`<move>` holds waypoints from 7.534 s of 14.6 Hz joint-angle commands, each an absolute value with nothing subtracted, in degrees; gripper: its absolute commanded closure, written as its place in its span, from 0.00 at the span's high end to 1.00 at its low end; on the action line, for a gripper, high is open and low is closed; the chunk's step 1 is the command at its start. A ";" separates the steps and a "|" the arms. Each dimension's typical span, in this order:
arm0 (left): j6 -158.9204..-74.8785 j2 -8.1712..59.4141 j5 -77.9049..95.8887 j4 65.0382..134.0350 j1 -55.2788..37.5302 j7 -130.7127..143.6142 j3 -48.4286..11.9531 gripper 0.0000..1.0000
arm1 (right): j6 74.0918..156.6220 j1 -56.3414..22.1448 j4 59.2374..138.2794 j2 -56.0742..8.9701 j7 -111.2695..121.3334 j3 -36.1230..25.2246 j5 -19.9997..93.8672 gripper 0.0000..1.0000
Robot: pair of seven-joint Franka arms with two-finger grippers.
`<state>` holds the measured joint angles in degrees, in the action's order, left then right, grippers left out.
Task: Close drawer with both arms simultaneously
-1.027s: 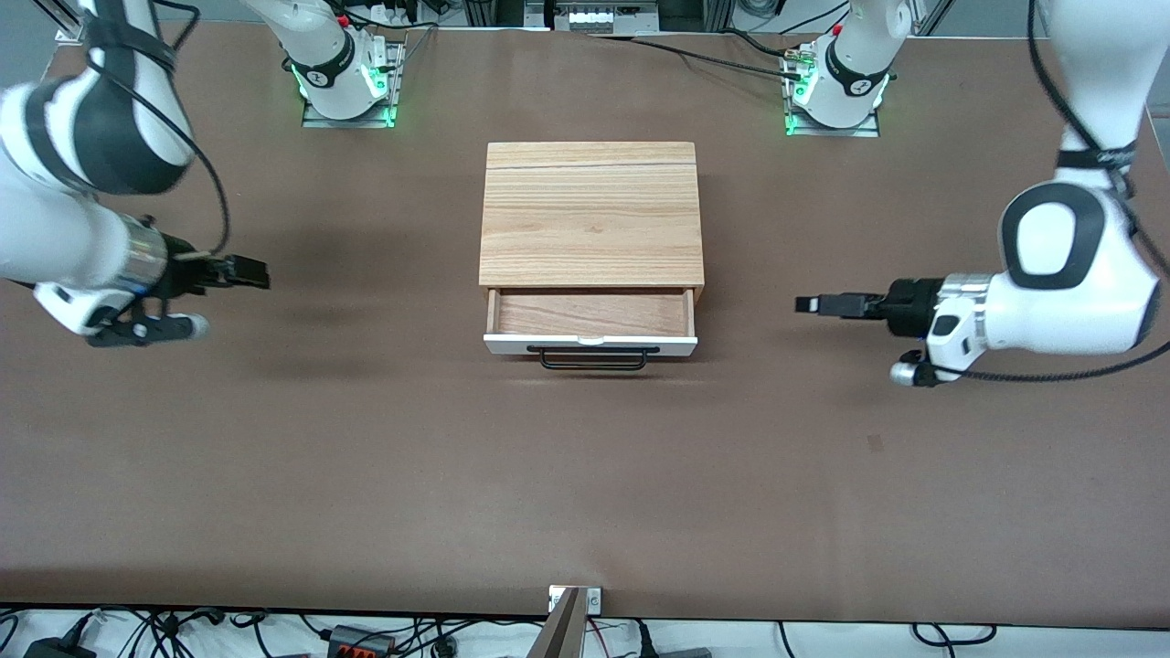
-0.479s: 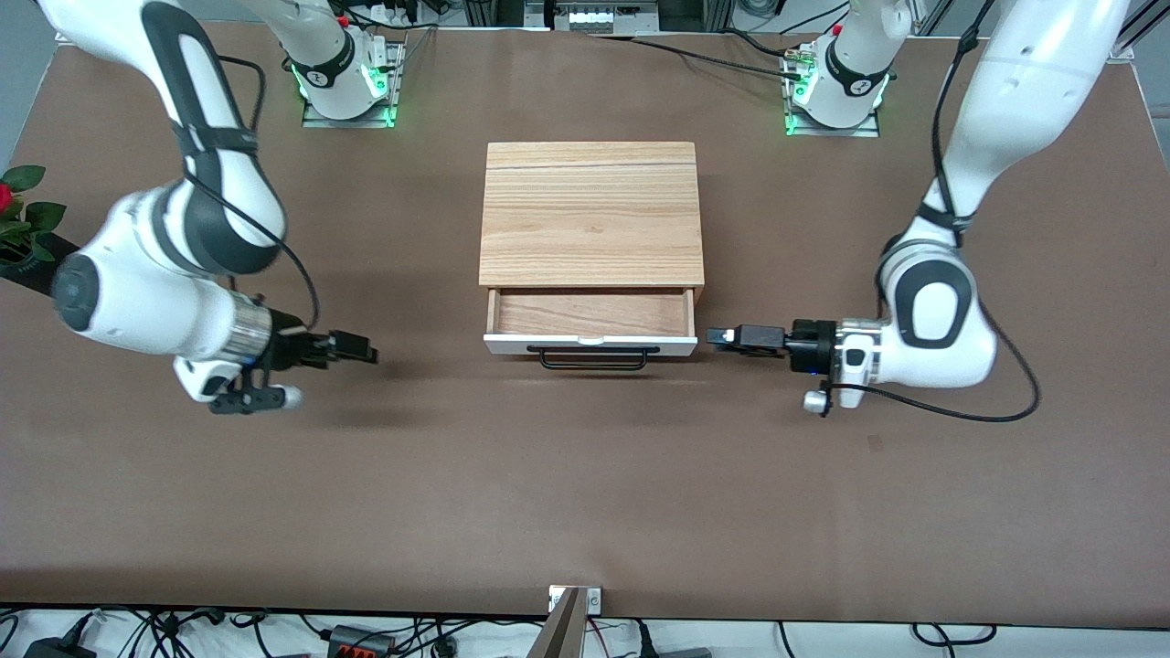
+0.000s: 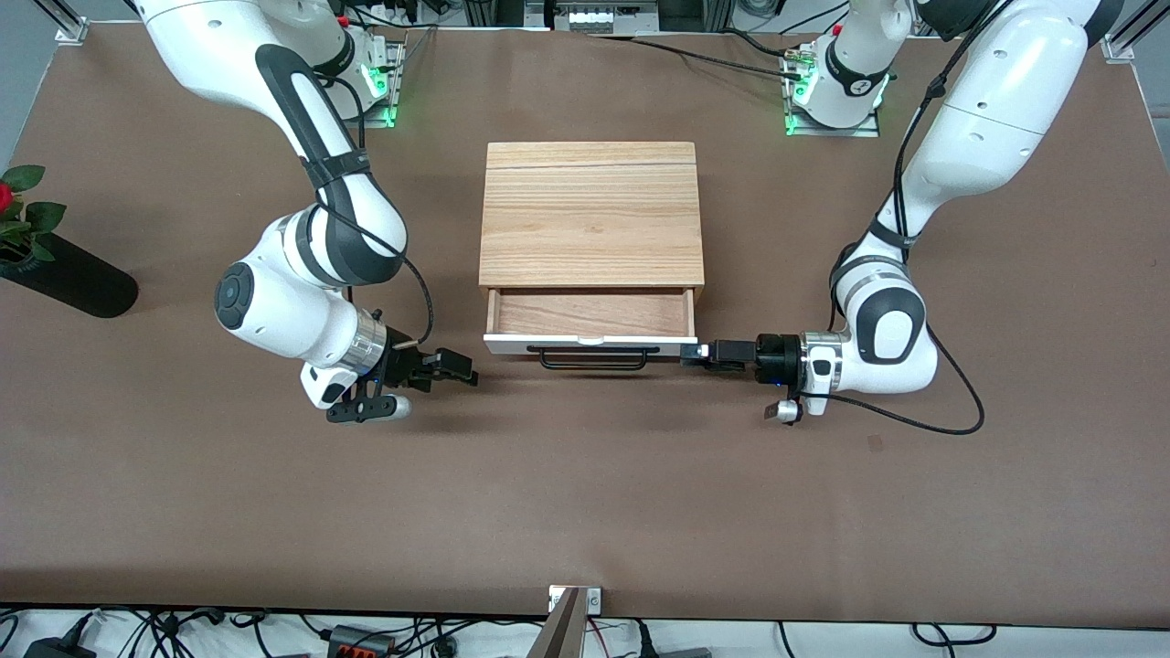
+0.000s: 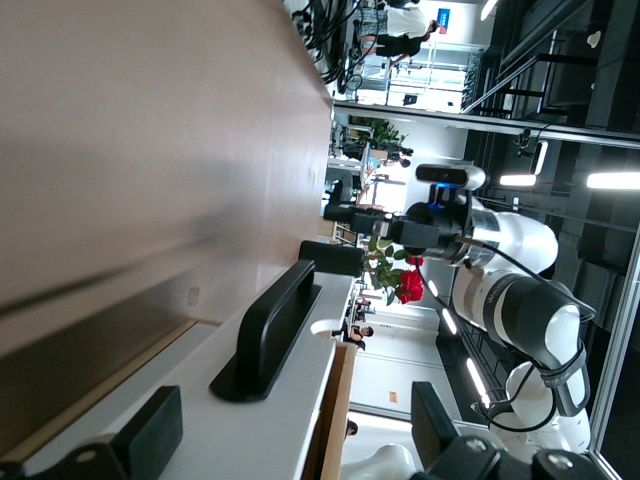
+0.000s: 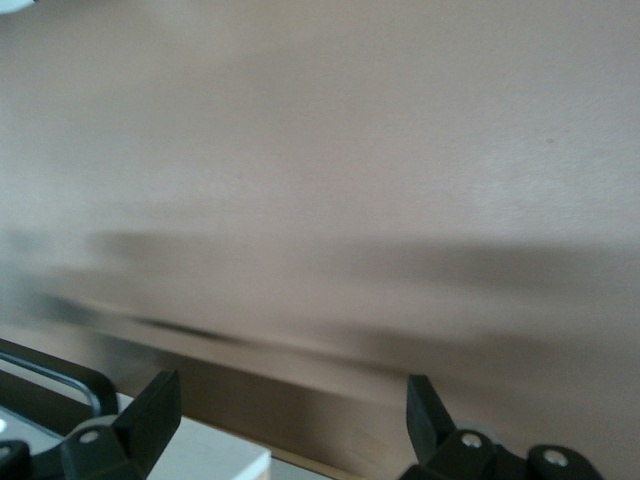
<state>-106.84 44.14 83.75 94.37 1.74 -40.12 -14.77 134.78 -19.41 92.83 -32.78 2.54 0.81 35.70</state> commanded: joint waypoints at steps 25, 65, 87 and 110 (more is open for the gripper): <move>-103.81 49.39 91.76 91.49 -0.53 -43.24 -14.85 1.00 | 130.96 -20.74 92.37 -36.74 22.24 5.10 52.12 1.00; -96.42 47.55 91.23 97.92 0.62 -31.20 -16.18 1.00 | 117.60 -20.92 93.96 -36.65 21.62 4.75 51.68 1.00; -88.77 25.95 11.20 72.25 5.97 -5.72 -8.17 1.00 | 88.42 -17.76 88.86 -21.81 -5.82 -11.86 -0.53 1.00; -94.21 -7.29 -0.97 103.62 14.76 -2.11 -13.54 1.00 | 104.00 2.64 106.47 -4.87 1.84 -1.76 -0.09 1.00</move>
